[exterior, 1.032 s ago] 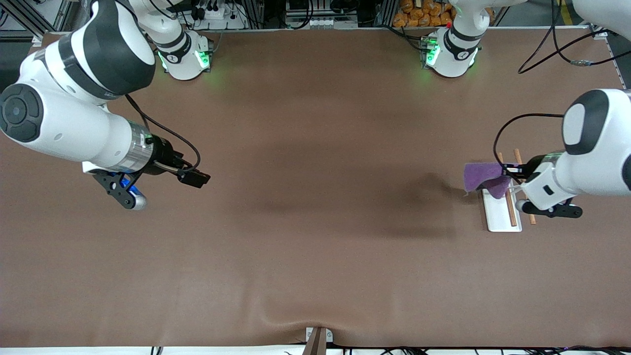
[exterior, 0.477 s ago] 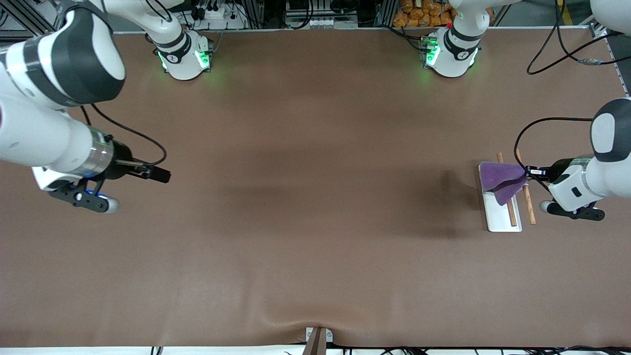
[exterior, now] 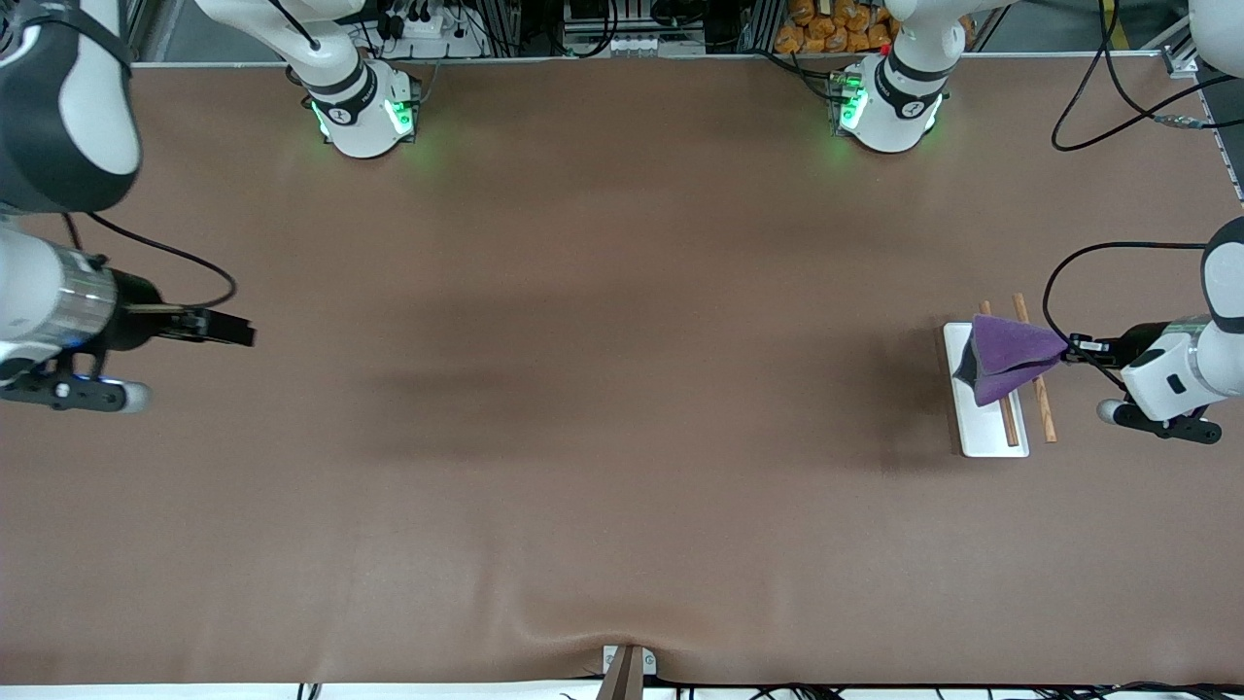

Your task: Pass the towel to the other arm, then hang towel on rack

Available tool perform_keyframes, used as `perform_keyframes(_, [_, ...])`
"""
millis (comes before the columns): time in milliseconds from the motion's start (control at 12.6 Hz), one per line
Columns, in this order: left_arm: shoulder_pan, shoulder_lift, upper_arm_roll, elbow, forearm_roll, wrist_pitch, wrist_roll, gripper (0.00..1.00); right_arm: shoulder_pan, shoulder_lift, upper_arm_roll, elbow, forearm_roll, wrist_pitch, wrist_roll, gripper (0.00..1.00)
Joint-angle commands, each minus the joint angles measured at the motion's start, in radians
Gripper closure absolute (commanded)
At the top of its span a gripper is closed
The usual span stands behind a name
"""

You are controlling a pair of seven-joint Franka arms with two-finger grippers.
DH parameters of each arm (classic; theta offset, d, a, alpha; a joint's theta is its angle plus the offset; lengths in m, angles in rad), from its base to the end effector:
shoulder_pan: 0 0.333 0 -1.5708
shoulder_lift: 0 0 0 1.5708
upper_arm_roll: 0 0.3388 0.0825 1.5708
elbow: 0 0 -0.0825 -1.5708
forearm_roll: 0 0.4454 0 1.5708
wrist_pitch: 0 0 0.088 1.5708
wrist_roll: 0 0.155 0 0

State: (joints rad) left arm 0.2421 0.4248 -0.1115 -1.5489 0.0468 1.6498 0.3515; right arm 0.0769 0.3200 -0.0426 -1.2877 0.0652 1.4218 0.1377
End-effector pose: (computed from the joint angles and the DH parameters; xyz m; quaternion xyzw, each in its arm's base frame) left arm 0.6832 0.1037 0.3354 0.9806 -0.1132 -0.1551 0.0388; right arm 0.6899 0.0386 0.5264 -0.9941 0.0492 0.0945 0.0177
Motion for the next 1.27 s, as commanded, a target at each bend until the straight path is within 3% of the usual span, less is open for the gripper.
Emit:
perform_keyframes(0, [0.031,0.008,-0.008,-0.002,0.007,0.028,0.055,1.0,-0.034,-0.056,0.017,-0.051,-0.028,-0.004,-0.053,0.0])
perform_keyframes(238, [0.058,0.015,-0.008,0.0,0.01,0.044,0.086,1.0,-0.049,-0.2,0.018,-0.267,-0.028,0.098,-0.053,0.0])
perform_keyframes(477, [0.078,0.023,-0.008,0.001,0.008,0.059,0.113,1.0,-0.042,-0.277,0.02,-0.395,-0.028,0.166,-0.053,0.0])
perform_keyframes(953, [0.106,0.04,-0.007,0.004,0.012,0.097,0.165,1.0,-0.045,-0.282,0.021,-0.398,-0.03,0.161,-0.127,0.0])
perform_keyframes(1032, [0.106,0.04,-0.007,0.004,0.01,0.099,0.165,0.96,-0.045,-0.277,0.02,-0.38,-0.031,0.145,-0.159,0.0])
perform_keyframes(1191, [0.108,0.051,-0.007,0.007,0.005,0.1,0.165,0.59,-0.052,-0.254,0.02,-0.308,-0.031,0.158,-0.159,0.0])
